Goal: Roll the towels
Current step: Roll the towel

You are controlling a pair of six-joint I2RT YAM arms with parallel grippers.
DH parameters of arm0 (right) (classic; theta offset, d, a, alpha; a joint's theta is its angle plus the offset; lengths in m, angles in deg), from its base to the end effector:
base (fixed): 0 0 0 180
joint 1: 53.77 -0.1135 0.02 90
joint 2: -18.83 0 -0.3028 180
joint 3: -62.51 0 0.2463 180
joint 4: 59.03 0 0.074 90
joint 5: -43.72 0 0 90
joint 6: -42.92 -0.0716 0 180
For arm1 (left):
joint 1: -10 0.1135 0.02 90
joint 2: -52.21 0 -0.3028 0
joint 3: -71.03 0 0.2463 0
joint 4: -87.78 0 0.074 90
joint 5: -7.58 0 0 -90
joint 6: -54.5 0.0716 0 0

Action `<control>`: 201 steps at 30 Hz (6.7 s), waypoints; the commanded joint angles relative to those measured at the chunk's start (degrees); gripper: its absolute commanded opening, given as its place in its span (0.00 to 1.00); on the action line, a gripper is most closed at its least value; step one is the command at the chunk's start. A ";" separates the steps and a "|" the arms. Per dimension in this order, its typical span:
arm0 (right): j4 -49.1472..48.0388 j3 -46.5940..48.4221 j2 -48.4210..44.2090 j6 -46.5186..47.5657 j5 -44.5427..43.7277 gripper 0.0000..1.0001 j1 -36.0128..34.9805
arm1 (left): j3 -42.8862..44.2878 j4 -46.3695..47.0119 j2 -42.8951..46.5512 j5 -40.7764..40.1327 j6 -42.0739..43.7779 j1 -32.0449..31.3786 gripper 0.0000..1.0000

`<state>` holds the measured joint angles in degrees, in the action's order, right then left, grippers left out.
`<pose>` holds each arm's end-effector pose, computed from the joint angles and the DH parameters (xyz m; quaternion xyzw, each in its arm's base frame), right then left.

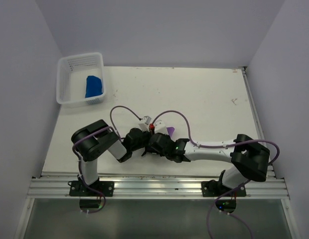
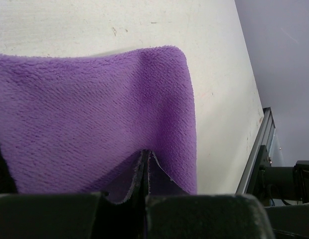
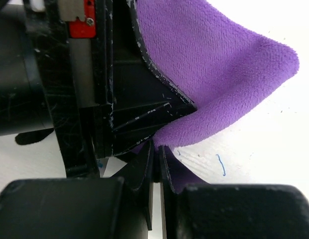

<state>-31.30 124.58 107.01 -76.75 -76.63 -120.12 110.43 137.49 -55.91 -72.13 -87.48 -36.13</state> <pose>0.1582 0.2710 0.1981 -0.2116 0.8964 0.0561 0.3853 0.2265 -0.2541 0.1247 0.0106 0.8125 -0.4847 0.3238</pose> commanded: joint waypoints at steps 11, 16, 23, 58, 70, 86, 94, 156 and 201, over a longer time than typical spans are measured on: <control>-7.82 -0.68 4.98 -6.01 3.72 0.00 1.04 | -3.32 1.67 5.54 0.35 0.39 2.35 0.00; -9.67 -1.56 7.53 -7.50 5.82 0.00 1.66 | -4.03 -1.76 9.67 -0.61 1.98 3.15 0.00; -12.30 -2.61 8.94 -8.91 7.23 0.00 1.66 | -5.88 -3.43 13.98 -0.88 3.12 4.64 0.00; -19.87 -10.17 4.63 -5.48 3.81 0.01 0.69 | 2.56 -2.63 4.14 10.46 6.53 5.96 0.50; -17.85 -8.77 4.81 -5.75 3.37 0.01 0.69 | 5.63 -9.39 5.72 13.53 11.99 6.05 0.72; -16.09 -7.80 3.76 -6.45 1.97 0.01 0.69 | 6.96 -24.44 8.70 1.07 19.29 5.61 0.50; -15.12 -8.68 0.42 -7.68 0.82 0.02 0.69 | 0.63 -19.07 9.42 -2.90 15.60 5.70 0.46; -39.74 -18.70 4.98 -27.90 39.49 0.48 16.43 | -18.62 -1.41 12.93 -12.66 8.22 5.61 0.00; -3.52 -4.46 -1.43 -6.11 -11.30 0.00 -11.07 | -10.71 -14.86 21.36 -7.91 7.25 8.16 0.01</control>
<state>-40.35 118.94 107.97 -87.39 -78.44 -128.27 99.02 123.74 -35.17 -79.06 -80.95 -29.24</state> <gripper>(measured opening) 0.140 0.016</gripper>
